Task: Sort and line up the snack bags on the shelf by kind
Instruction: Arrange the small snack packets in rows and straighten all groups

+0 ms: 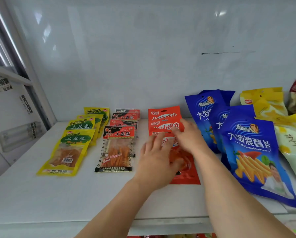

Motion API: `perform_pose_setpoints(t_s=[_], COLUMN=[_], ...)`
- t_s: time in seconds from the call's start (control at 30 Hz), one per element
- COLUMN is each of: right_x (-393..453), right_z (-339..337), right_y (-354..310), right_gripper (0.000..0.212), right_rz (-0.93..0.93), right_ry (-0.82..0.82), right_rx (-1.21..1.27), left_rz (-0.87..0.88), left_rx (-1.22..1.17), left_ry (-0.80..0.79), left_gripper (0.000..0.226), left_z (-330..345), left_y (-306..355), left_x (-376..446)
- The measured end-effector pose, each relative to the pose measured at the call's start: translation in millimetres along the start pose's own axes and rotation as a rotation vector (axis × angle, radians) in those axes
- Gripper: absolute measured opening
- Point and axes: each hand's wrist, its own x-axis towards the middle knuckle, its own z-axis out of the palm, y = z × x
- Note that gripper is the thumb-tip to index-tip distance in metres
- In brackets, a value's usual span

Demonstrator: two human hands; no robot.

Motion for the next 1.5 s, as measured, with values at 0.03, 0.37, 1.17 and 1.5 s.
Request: perform_pose_setpoints(t_s=[0.03,0.37,1.17,1.5], right_x=[6,58,66,48], right_z=[-2,-2,31,15], right_y=[-5,-30,-18,-18], right_gripper=[0.059,0.062,0.069,0.08], right_rz=[-0.011,-0.112,-0.061,-0.032], right_ry=[0.005,-0.107,-0.178,-0.017], right_rx=[-0.027,-0.235,-0.224,0.089], left_rz=[0.04,0.0,-0.02,-0.02], left_rx=[0.074,0.189,0.109,0.119], left_ry=[-0.069,-0.172,-0.225,-0.134], left_gripper=[0.079,0.078,0.073,0.081], left_z=[1,12,20,25], left_y=[1,-1,-12,-12], left_x=[-5,-3,20,16])
